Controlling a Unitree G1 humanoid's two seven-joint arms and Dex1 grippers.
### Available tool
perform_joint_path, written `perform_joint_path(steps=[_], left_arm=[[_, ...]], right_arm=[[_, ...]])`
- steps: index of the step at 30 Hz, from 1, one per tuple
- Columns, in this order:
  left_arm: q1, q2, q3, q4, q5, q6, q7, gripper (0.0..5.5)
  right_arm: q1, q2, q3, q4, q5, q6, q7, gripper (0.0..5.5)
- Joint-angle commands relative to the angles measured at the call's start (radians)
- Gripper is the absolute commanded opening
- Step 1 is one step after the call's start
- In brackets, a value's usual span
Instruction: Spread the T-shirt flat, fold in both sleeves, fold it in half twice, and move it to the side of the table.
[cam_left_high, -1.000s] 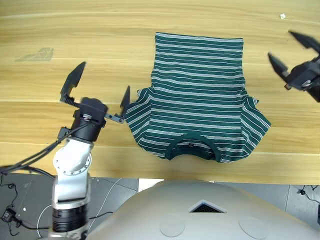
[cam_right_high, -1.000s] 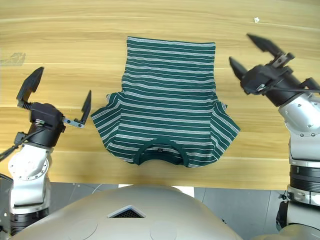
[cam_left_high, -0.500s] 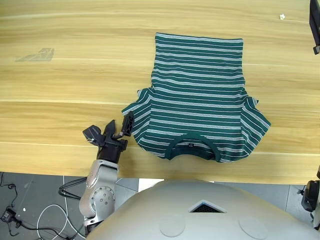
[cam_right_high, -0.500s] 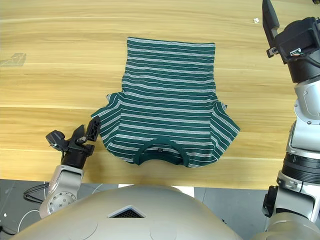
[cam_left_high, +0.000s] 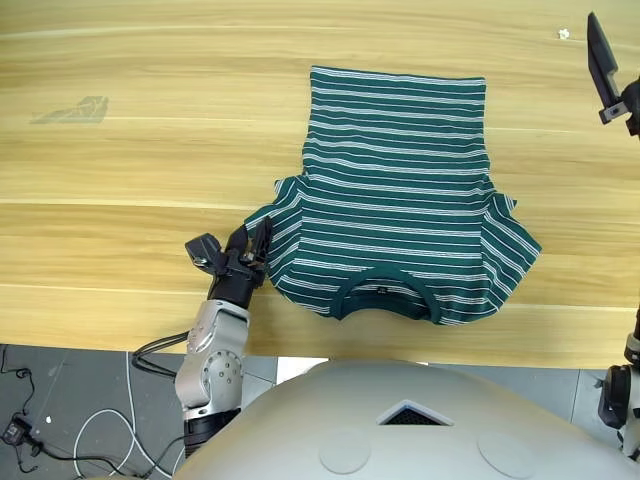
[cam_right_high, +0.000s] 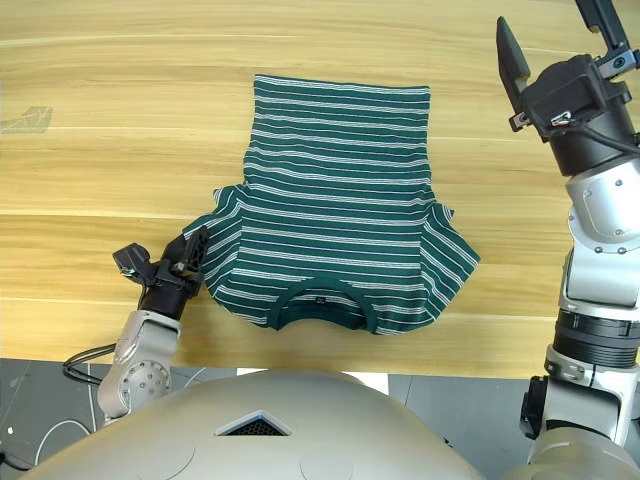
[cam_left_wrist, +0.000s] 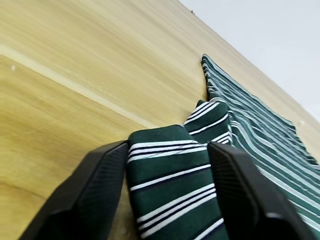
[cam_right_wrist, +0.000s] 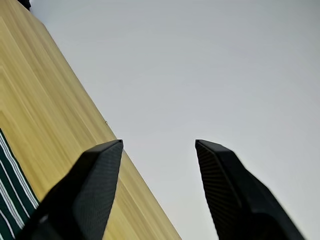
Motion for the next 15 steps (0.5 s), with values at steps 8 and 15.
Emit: perform_joint_path(steps=[8, 15], left_arm=[[0.016, -0.021, -0.016, 0.044, 0.034, 0.005, 0.014, 1.1], [0.013, -0.036, -0.001, 0.038, 0.024, -0.011, 0.013, 0.01]], right_arm=[[0.009, 0.004, 0.011, -0.003, -0.012, 0.009, 0.014, 2.69], [-0.001, 0.001, 0.025, -0.005, -0.017, 0.014, 0.02, 2.69]])
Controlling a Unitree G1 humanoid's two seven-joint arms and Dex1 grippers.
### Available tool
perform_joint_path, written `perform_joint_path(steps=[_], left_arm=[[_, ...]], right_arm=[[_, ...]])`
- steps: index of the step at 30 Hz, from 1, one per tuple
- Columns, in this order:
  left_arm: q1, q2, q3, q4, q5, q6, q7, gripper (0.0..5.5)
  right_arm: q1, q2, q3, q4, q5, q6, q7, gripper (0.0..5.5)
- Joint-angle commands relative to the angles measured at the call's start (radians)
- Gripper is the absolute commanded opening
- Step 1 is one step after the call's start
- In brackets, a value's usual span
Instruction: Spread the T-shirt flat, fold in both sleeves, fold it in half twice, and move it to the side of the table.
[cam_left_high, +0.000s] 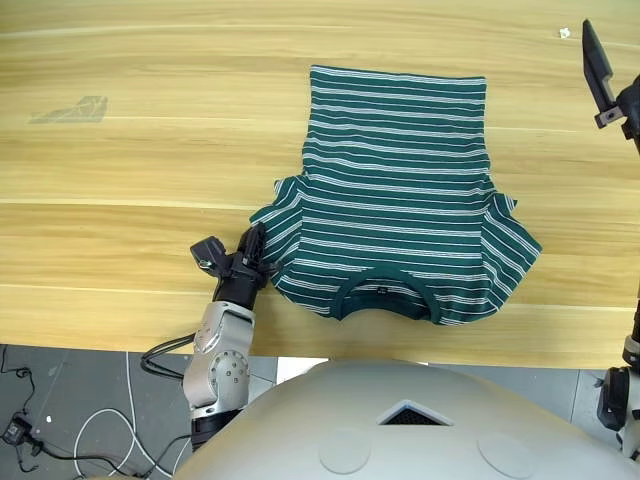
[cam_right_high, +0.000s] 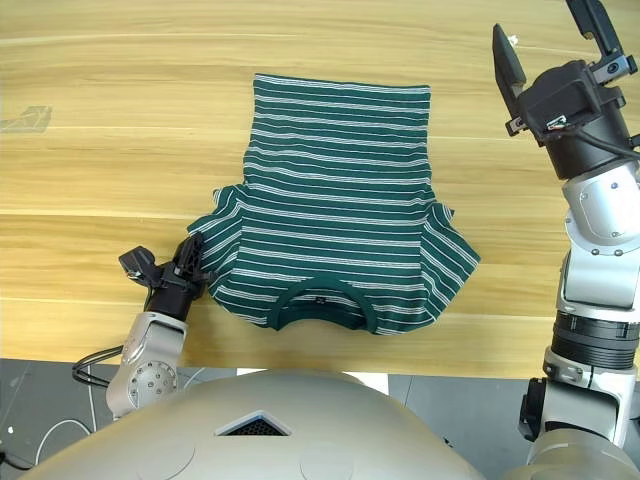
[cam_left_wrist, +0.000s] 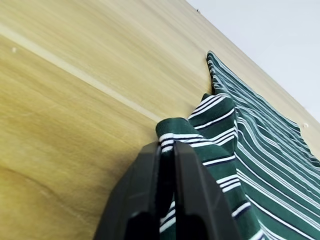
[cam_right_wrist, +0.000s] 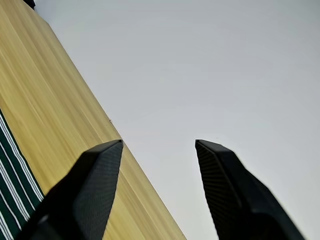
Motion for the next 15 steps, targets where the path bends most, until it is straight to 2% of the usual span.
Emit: perform_joint_path(steps=[1, 9, 15], left_arm=[[0.007, -0.003, 0.003, 0.016, 0.015, 0.015, 0.014, 0.01], [0.02, 0.014, 0.001, -0.047, 0.054, -0.015, 0.005, 0.01], [0.078, 0.053, -0.113, -0.168, 0.206, -0.106, -0.025, 0.01]], right_arm=[[-0.008, -0.002, 0.016, -0.002, -0.017, 0.014, 0.015, 2.69], [-0.019, 0.008, 0.033, -0.002, -0.024, 0.021, 0.008, 2.69], [-0.021, 0.015, 0.044, -0.001, -0.03, 0.02, 0.005, 2.69]])
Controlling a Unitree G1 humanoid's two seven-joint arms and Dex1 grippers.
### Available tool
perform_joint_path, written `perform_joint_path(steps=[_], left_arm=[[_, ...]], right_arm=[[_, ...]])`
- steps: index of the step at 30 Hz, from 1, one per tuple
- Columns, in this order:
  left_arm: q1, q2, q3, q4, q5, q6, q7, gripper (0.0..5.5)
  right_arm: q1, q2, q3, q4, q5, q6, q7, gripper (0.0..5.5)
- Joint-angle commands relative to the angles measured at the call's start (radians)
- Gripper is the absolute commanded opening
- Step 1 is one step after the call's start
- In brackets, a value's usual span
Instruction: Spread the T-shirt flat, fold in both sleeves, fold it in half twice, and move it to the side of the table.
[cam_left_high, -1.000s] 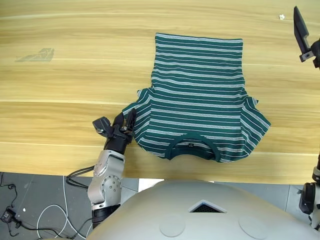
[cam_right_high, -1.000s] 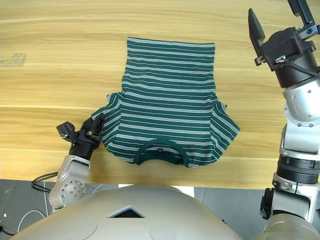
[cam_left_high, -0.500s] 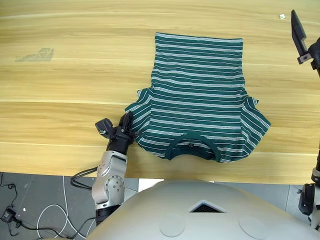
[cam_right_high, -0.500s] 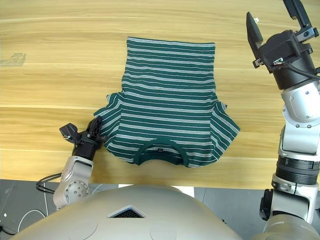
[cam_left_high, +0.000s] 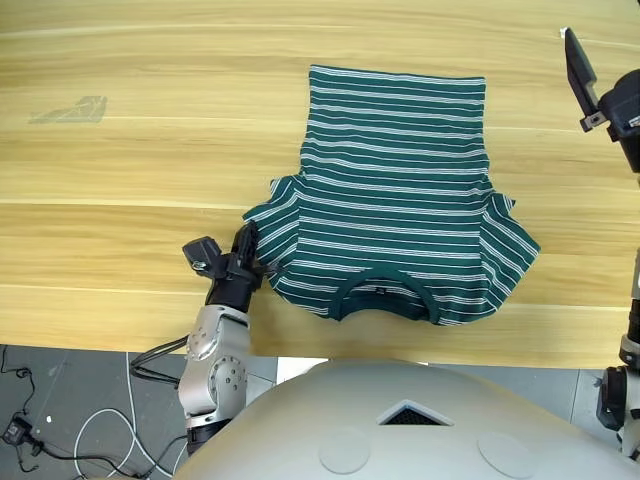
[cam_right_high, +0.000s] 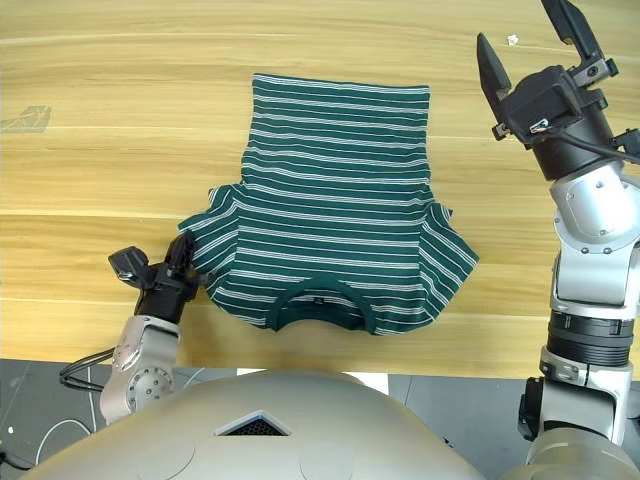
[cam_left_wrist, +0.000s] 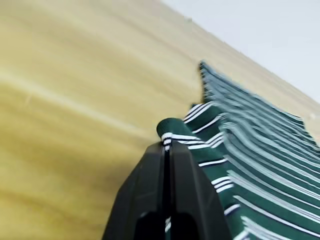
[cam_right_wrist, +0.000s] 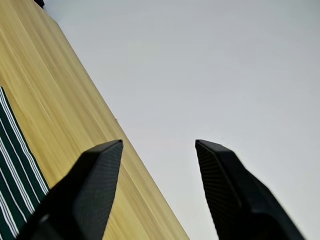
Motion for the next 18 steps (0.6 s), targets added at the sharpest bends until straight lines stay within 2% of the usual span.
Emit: perform_joint_path(steps=[1, 12, 18], left_arm=[[0.037, 0.026, -0.076, -0.054, 0.078, -0.046, -0.027, 0.01], [0.097, 0.107, -0.265, -0.029, 0.202, -0.151, -0.135, 0.01], [0.096, 0.142, -0.335, -0.008, 0.274, -0.163, -0.137, 0.01]], right_arm=[[-0.01, 0.011, 0.014, -0.003, -0.008, 0.009, 0.006, 2.69], [-0.007, 0.014, 0.025, 0.012, -0.013, 0.004, 0.005, 2.69], [-0.008, 0.016, 0.034, 0.047, -0.018, -0.018, -0.001, 2.69]])
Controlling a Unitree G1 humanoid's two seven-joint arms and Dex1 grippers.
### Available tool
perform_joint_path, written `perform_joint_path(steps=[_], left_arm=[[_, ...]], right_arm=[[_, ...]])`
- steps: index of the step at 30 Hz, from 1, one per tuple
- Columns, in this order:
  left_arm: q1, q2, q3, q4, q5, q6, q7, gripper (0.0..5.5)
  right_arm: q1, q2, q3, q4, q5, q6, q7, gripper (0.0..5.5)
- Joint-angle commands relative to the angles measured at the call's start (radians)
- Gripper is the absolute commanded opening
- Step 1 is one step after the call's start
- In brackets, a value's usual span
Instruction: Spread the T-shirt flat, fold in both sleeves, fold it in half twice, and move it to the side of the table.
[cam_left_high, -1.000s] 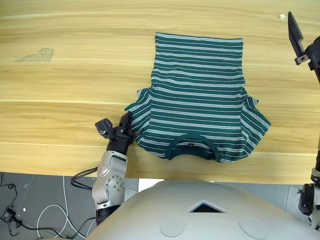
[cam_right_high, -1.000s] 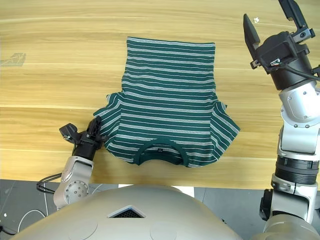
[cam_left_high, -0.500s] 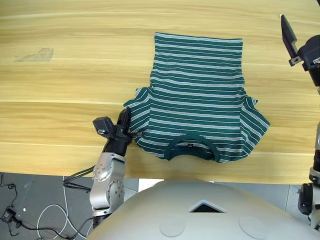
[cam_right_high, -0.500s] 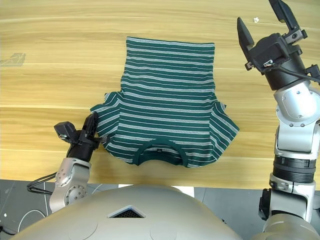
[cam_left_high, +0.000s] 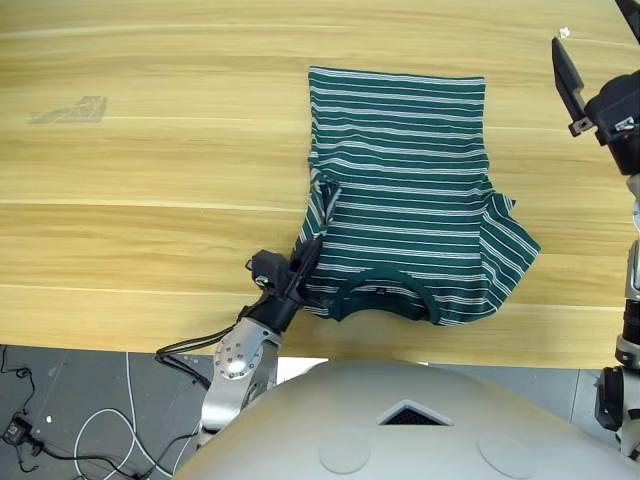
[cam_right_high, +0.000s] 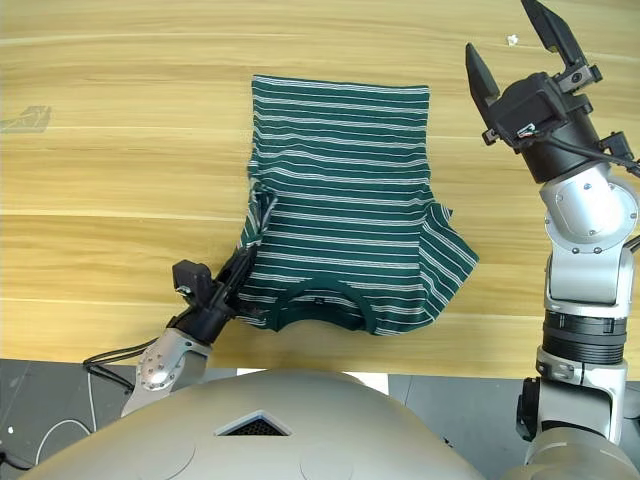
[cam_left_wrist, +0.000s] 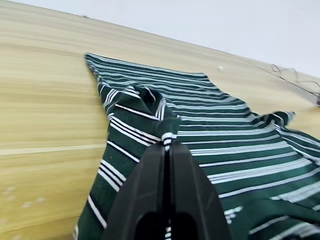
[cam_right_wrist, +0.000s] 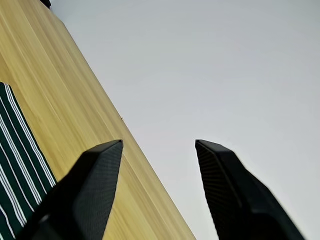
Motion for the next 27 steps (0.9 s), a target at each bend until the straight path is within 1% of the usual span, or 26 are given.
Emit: perform_joint_path(steps=[1, 6, 7, 11, 14, 18, 19, 21, 25, 27], left_arm=[[-0.012, 0.027, -0.024, 0.039, 0.081, 0.007, 0.029, 0.01], [-0.037, 0.024, 0.017, 0.096, 0.131, 0.043, 0.103, 0.01], [-0.038, 0.023, 0.019, 0.097, 0.135, 0.043, 0.11, 0.28], [-0.04, 0.022, 0.015, 0.087, 0.121, 0.034, 0.107, 0.88], [-0.035, 0.028, -0.002, 0.065, 0.087, 0.022, 0.072, 1.38], [-0.024, 0.064, -0.024, 0.041, 0.066, -0.005, 0.006, 2.01], [-0.016, 0.08, -0.034, 0.028, 0.063, -0.012, -0.015, 2.05], [-0.004, 0.113, -0.05, 0.007, 0.069, -0.028, -0.046, 2.46], [-0.017, 0.134, 0.016, 0.002, 0.055, -0.043, -0.034, 2.46], [-0.021, 0.136, 0.057, -0.022, 0.018, -0.042, -0.036, 2.46]], right_arm=[[-0.005, 0.008, 0.009, 0.028, -0.009, -0.019, -0.001, 2.69], [0.007, 0.005, 0.004, 0.044, -0.009, -0.036, -0.003, 2.69], [0.008, 0.005, 0.004, 0.046, -0.009, -0.038, -0.003, 2.69], [0.003, 0.007, 0.008, 0.056, -0.008, -0.043, -0.001, 2.69], [-0.008, 0.008, 0.017, 0.073, -0.005, -0.049, 0.004, 2.69], [-0.002, 0.011, 0.041, 0.103, 0.011, -0.038, 0.031, 2.69], [0.003, 0.01, 0.042, 0.107, 0.027, -0.029, 0.043, 2.69], [0.02, 0.01, 0.039, 0.112, 0.075, -0.005, 0.077, 2.69], [0.071, 0.003, -0.001, 0.125, 0.196, 0.052, 0.148, 2.69], [0.113, 0.006, -0.03, 0.123, 0.326, 0.128, 0.226, 2.69]])
